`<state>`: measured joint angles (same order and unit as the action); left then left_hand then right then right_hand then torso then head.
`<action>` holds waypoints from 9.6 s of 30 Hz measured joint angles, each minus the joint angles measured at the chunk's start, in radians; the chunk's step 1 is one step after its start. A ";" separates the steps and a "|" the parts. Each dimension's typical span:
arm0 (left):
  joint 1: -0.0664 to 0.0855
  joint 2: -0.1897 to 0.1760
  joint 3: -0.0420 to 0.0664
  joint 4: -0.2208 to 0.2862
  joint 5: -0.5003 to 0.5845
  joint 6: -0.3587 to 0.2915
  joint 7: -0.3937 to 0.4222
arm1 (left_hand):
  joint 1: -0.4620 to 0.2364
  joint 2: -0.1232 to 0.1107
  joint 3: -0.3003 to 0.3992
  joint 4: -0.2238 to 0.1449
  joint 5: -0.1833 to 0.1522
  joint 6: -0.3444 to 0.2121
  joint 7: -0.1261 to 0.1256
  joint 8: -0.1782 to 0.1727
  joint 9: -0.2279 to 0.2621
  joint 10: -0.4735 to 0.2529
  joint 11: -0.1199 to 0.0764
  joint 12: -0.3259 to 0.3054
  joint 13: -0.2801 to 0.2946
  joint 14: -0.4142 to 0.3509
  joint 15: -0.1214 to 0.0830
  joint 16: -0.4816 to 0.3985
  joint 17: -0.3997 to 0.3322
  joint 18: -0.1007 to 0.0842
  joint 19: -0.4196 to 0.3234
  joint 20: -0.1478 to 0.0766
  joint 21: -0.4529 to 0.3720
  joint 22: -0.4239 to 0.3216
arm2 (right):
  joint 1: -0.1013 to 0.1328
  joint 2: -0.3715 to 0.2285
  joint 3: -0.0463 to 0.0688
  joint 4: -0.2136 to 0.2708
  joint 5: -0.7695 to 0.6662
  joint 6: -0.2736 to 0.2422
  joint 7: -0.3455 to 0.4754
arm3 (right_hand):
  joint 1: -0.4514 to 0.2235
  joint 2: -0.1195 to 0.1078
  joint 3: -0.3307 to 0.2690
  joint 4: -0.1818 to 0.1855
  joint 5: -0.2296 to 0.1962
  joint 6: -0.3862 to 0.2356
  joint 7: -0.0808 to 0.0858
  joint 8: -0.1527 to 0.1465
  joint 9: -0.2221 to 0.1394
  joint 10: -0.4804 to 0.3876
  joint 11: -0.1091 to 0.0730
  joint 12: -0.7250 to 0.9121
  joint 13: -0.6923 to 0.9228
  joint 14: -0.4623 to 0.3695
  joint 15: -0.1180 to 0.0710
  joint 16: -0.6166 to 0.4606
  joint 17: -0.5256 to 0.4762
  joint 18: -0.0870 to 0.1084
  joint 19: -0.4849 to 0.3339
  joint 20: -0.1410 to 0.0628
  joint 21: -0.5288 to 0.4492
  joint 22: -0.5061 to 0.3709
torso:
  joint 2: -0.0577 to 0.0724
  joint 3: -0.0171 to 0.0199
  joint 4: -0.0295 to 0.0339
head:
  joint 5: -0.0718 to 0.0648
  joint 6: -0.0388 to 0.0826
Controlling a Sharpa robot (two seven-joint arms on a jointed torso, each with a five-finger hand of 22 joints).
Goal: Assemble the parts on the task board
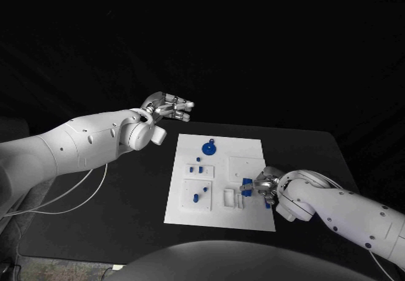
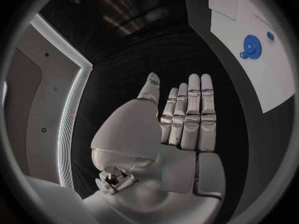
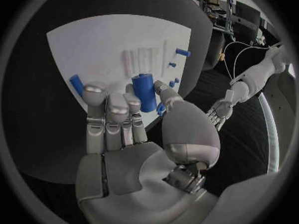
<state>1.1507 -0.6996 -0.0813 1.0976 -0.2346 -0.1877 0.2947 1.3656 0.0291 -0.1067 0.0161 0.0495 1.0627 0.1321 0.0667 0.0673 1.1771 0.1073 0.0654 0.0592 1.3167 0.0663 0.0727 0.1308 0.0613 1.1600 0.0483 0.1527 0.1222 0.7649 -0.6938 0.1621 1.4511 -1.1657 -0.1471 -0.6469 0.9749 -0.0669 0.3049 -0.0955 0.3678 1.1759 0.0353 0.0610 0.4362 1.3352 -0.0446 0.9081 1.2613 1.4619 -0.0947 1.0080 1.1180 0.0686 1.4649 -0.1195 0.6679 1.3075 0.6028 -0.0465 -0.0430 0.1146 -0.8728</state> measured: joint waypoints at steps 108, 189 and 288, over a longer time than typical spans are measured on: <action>0.000 -0.011 -0.001 0.005 -0.014 0.023 -0.018 | 0.000 0.000 0.000 0.000 0.000 0.000 0.000 0.000 0.000 0.000 0.000 0.000 0.000 -0.004 0.004 0.000 -0.005 0.000 0.000 0.000 -0.014 -0.004 | 0.007 -0.129 0.066 0.017 -0.036 0.152 0.063 | 0.052 0.048 -0.170 0.026 -0.317 0.022 0.003 0.005 -0.079 0.011 0.003 0.004 0.003 -0.002 0.002 -0.003 0.046 0.000 0.000 0.000 0.004 0.000 | 0.001 0.0034 -0.0035 | -0.015 0.000; 0.000 -0.013 -0.001 0.007 -0.022 0.023 -0.029 | 0.000 0.000 0.000 0.000 0.000 -0.007 0.000 0.000 0.000 -0.003 0.003 0.000 0.000 -0.004 0.004 0.000 -0.005 0.000 0.003 0.004 -0.014 -0.004 | -0.047 -0.052 0.069 0.011 -0.115 0.119 0.034 | 0.042 0.094 0.156 -0.026 -0.208 0.018 0.007 0.000 -0.016 0.003 0.003 0.000 -0.013 0.001 -0.001 0.001 0.020 0.000 0.000 0.000 0.017 0.000 | 0.001 0.0002 0.0007 | -0.015 0.000; 0.000 -0.011 -0.002 0.007 -0.023 0.032 -0.038 | 0.000 0.000 -0.003 0.003 0.000 -0.011 0.004 0.000 0.000 -0.004 0.003 0.000 0.000 -0.004 0.004 0.000 -0.005 0.000 0.003 0.003 -0.018 -0.003 | -0.050 0.058 0.009 -0.083 -0.036 0.142 0.069 | 0.025 0.073 -0.024 -0.063 -0.310 0.036 -0.011 0.005 -0.088 0.010 0.000 -0.008 -0.024 0.001 0.002 -0.006 0.016 0.000 0.000 0.000 0.002 0.000 | 0.001 0.0017 -0.0013 | -0.006 0.000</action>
<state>1.1508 -0.7108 -0.0829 1.1051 -0.2571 -0.1554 0.2565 1.3656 0.0291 -0.1098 0.0192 0.0495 1.0521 0.1357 0.0667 0.0673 1.1730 0.1100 0.0654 0.0592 1.3132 0.0698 0.0727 0.1259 0.0613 1.1634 0.0518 0.1351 0.1192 0.7151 -0.6355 0.1711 1.3680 -1.2021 -0.0048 -0.5782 0.9995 0.0064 0.2806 -0.1588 0.0581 1.2117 0.0244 0.0659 0.3482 1.3455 -0.0446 0.9005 1.2375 1.4630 -0.0928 1.0017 1.1344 0.0686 1.4648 -0.1195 0.6695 1.3073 0.6039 -0.0448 -0.0444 0.1081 -0.8728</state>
